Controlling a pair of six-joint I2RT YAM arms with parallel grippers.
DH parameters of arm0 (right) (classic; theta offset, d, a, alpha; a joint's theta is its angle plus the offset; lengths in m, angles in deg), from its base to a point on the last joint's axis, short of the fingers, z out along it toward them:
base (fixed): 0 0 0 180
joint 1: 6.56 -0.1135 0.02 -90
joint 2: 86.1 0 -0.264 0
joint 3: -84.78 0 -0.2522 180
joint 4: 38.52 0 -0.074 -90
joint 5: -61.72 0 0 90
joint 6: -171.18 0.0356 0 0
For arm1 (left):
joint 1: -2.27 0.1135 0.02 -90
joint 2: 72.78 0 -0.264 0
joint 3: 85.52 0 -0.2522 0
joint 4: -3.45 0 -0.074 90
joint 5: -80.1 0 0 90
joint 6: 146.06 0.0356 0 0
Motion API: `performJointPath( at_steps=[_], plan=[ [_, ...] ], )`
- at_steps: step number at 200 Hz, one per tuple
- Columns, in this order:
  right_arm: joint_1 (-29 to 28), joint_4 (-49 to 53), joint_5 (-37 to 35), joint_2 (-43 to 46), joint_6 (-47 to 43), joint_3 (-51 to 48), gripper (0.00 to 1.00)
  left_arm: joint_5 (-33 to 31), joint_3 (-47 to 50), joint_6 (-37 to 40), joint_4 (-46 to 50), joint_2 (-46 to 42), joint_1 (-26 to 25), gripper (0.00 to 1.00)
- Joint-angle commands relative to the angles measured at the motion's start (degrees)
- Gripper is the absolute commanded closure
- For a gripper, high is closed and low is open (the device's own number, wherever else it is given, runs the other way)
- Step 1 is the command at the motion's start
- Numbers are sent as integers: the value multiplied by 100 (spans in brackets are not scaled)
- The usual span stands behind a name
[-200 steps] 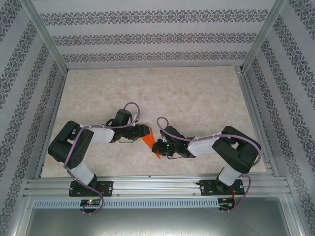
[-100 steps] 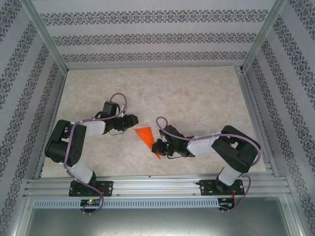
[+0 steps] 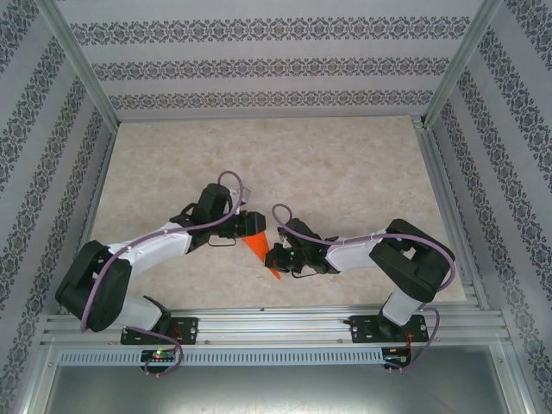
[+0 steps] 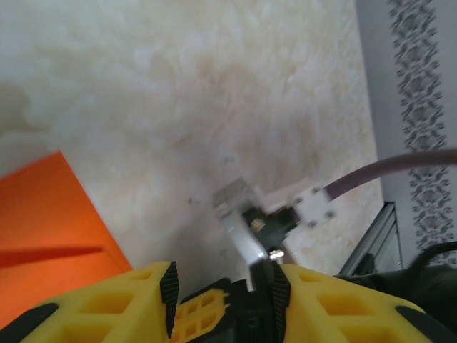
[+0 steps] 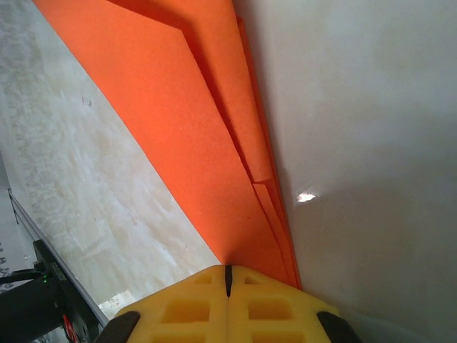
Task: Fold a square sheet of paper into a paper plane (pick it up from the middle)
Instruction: Fold the wing for the fifth time at the center of the table.
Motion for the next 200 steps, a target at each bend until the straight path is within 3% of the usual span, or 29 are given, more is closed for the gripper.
performJointPath(
  at_steps=[1,35,62,104,200],
  plan=[
    [-30,561,-269,-289,78,-181,97,-210,157,-350,-408,370,-121,59],
    [-56,442,-262,-352,119,-189,96,-295,32,-473,-702,968,-145,62],
    [-65,440,-263,-344,128,-223,96,-846,161,-608,-925,1097,-136,64],
    [-64,484,-244,-296,106,-257,96,-834,78,-485,-850,1623,-116,65],
    [-69,616,-234,-176,-3,-471,99,-459,60,20,-602,1967,848,65]
  ],
)
